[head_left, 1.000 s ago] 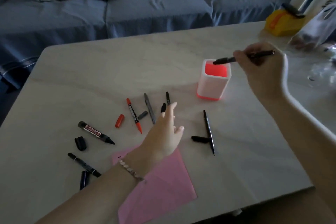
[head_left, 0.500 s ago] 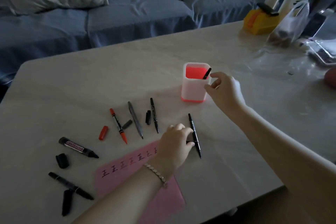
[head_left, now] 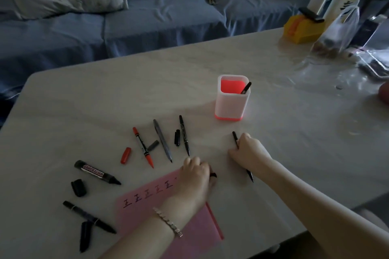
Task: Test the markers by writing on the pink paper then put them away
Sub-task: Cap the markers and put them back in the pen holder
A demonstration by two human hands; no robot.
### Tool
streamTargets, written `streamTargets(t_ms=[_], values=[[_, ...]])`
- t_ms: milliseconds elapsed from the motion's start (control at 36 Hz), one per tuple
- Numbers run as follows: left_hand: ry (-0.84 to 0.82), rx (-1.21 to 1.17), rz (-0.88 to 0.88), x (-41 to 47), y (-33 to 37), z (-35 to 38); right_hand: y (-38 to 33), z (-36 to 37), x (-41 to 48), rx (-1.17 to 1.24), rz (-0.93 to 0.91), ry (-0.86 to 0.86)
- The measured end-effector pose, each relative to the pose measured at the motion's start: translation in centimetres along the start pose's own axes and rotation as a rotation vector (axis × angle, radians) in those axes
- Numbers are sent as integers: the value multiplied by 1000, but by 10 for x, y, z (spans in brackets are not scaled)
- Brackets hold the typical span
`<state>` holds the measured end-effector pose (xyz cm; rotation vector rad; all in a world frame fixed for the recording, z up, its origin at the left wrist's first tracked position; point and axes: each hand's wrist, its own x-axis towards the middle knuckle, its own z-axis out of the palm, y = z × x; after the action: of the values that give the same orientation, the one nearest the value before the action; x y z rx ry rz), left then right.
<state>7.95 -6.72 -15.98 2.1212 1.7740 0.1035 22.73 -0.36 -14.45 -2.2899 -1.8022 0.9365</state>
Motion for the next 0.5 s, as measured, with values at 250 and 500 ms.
streamTargets(t_ms=[250, 500], values=[[323, -796, -111, -33, -10, -35, 23, 2, 10, 1, 71, 19], [359, -981, -339, -68, -50, -38, -8, -6, -31, 279, -171, -8]])
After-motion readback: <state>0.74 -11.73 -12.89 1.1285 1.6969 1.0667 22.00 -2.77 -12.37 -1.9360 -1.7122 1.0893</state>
